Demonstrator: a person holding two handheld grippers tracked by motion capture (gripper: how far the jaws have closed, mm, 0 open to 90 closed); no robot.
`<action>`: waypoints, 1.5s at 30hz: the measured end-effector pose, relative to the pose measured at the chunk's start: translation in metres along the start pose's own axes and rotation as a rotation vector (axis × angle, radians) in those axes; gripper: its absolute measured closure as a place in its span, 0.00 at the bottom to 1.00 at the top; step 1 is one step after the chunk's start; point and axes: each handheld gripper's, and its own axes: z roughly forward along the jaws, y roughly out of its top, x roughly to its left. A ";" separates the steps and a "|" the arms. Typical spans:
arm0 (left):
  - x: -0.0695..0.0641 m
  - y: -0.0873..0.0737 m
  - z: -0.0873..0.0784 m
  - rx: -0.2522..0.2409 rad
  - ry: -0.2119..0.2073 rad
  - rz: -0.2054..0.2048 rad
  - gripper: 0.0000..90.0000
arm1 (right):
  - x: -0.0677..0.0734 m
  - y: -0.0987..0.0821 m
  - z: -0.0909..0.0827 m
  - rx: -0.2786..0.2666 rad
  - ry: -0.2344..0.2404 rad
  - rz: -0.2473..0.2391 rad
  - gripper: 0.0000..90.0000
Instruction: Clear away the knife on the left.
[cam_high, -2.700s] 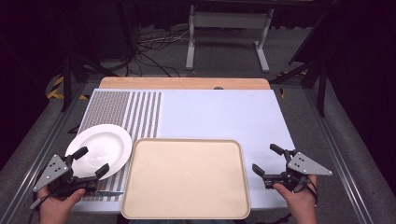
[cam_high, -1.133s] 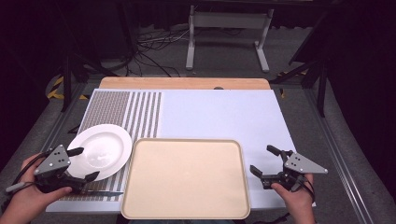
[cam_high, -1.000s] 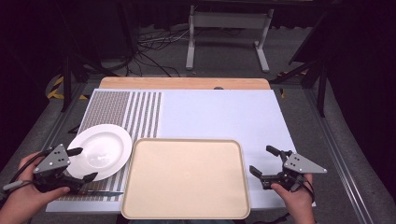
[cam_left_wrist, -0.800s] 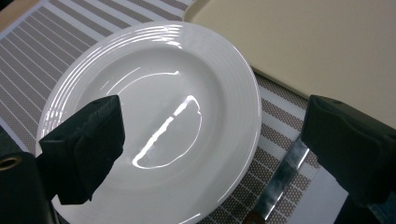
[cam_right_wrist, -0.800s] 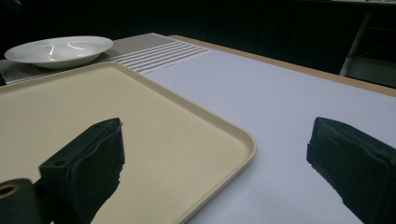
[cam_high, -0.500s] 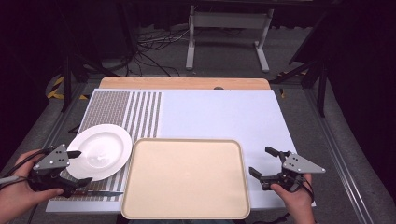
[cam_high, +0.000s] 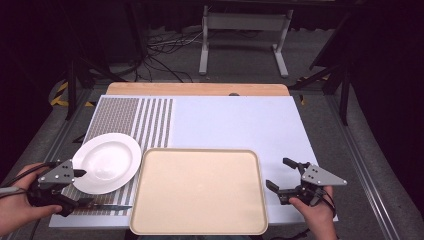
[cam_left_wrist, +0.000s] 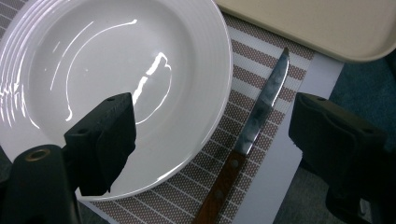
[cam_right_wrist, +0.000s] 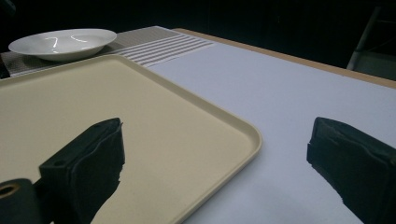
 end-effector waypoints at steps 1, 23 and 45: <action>0.000 0.000 0.000 0.000 0.000 0.000 0.21 | 0.000 0.000 0.000 0.000 0.001 0.001 0.05; -0.006 -0.009 0.021 0.276 -0.093 0.180 0.41 | 0.001 0.000 0.001 0.010 0.012 -0.005 0.05; -0.002 -0.003 0.056 0.485 -0.152 0.359 0.79 | 0.003 -0.001 0.003 0.010 0.029 -0.004 0.05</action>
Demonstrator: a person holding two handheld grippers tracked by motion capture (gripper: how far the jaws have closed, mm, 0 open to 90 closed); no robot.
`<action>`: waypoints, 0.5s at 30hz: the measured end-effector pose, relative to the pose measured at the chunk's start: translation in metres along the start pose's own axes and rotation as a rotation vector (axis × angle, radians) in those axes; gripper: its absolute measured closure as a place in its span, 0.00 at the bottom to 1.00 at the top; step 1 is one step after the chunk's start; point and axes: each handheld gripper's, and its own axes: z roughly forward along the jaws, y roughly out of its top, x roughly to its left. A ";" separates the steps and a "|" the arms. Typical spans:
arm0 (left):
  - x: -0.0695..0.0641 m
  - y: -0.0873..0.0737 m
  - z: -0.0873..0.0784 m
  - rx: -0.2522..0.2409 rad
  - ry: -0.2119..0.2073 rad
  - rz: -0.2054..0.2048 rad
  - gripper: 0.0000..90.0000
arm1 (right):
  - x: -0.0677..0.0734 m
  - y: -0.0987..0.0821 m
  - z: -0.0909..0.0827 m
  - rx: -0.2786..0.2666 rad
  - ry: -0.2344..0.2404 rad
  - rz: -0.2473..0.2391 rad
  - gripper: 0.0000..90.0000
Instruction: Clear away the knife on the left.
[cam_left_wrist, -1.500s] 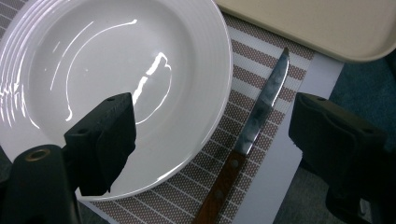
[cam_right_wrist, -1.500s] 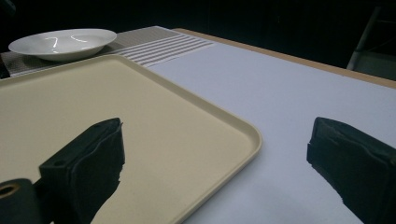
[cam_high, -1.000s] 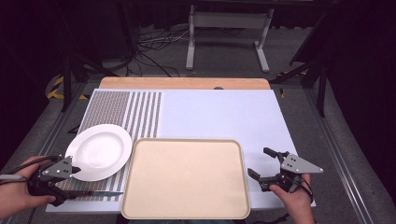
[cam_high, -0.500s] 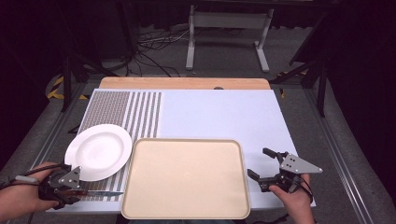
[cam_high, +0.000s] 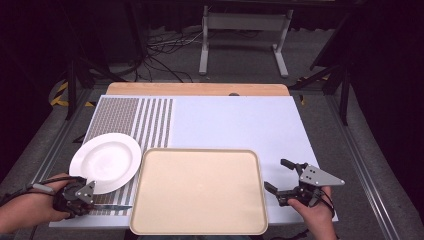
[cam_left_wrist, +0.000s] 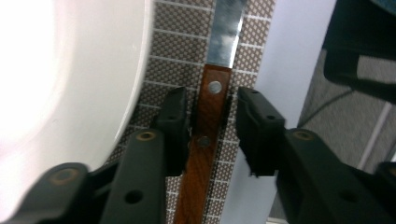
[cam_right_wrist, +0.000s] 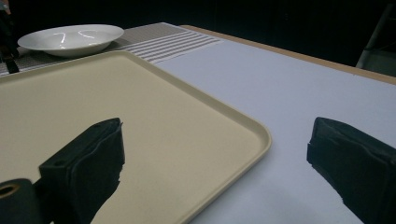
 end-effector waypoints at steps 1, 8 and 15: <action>0.000 0.000 0.000 0.000 0.000 0.000 0.84 | 0.000 0.000 0.000 0.000 0.000 0.000 0.05; 0.002 0.004 0.001 0.030 -0.020 0.069 0.86 | 0.000 0.000 0.000 0.000 0.008 -0.001 0.05; 0.003 0.004 0.000 0.039 -0.022 0.089 0.86 | 0.000 -0.001 -0.001 0.000 0.013 0.001 0.05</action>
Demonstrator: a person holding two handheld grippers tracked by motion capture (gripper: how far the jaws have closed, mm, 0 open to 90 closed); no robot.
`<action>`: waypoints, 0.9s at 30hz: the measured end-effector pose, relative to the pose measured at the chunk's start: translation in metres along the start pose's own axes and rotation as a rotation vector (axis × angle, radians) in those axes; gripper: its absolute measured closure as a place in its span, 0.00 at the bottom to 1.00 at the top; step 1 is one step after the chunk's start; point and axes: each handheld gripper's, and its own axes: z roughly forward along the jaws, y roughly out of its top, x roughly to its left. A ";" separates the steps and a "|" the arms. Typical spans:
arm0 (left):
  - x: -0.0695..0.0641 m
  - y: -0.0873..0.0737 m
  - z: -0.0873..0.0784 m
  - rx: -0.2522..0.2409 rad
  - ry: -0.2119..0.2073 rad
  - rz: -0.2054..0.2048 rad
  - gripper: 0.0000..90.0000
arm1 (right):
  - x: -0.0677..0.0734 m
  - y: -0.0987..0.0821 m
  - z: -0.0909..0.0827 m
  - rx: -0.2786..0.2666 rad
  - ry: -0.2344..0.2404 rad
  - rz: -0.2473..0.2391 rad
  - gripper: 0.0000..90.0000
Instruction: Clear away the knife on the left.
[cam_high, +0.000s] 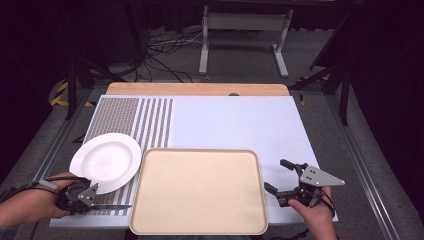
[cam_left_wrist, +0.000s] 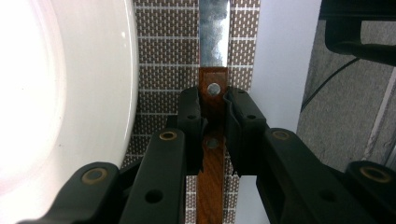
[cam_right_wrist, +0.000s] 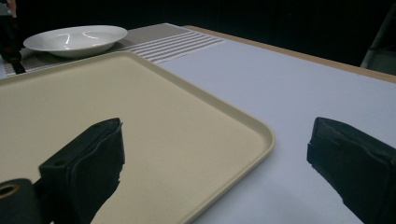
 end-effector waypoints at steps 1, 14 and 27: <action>0.000 0.000 0.000 -0.004 -0.003 0.005 0.86 | 0.000 0.000 0.000 -0.001 0.001 0.000 0.05; 0.000 -0.005 0.001 -0.041 -0.003 -0.012 0.86 | 0.000 -0.001 0.000 -0.001 -0.004 -0.001 0.05; -0.005 -0.020 -0.023 -0.135 0.009 -0.087 0.86 | 0.000 -0.001 0.001 0.000 -0.003 0.003 0.04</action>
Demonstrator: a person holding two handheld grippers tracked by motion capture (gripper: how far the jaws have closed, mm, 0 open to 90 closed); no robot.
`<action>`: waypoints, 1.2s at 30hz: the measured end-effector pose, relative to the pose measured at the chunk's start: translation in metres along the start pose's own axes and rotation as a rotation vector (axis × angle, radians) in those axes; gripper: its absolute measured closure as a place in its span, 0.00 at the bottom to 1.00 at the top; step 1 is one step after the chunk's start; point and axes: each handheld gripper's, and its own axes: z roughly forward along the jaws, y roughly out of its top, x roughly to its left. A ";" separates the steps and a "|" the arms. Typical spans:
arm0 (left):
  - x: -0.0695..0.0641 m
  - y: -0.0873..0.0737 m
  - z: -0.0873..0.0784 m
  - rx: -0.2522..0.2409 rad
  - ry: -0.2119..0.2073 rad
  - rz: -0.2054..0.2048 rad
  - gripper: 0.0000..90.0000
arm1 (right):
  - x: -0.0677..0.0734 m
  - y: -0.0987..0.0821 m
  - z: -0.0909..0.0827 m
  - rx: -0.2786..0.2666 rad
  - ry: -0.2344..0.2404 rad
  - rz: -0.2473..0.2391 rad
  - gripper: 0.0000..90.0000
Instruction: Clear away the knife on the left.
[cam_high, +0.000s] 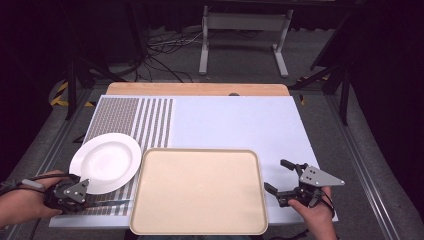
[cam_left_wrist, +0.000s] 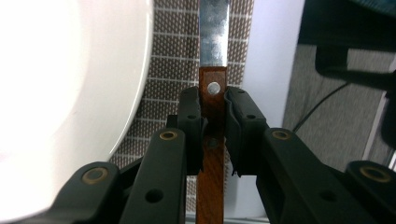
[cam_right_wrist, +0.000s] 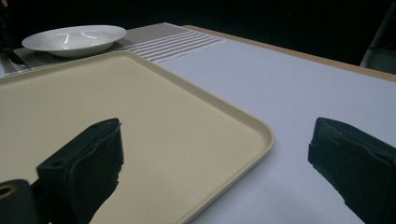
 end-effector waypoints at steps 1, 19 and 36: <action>0.000 0.000 -0.003 -0.013 0.002 -0.009 0.86 | 0.000 0.000 0.000 0.000 0.000 0.001 0.04; 0.003 0.003 -0.030 -0.163 -0.060 -0.267 0.86 | 0.000 0.001 -0.001 -0.011 -0.005 0.004 0.04; 0.003 0.029 -0.041 -0.212 -0.108 -0.469 0.86 | -0.001 0.001 -0.003 -0.014 -0.008 0.002 0.04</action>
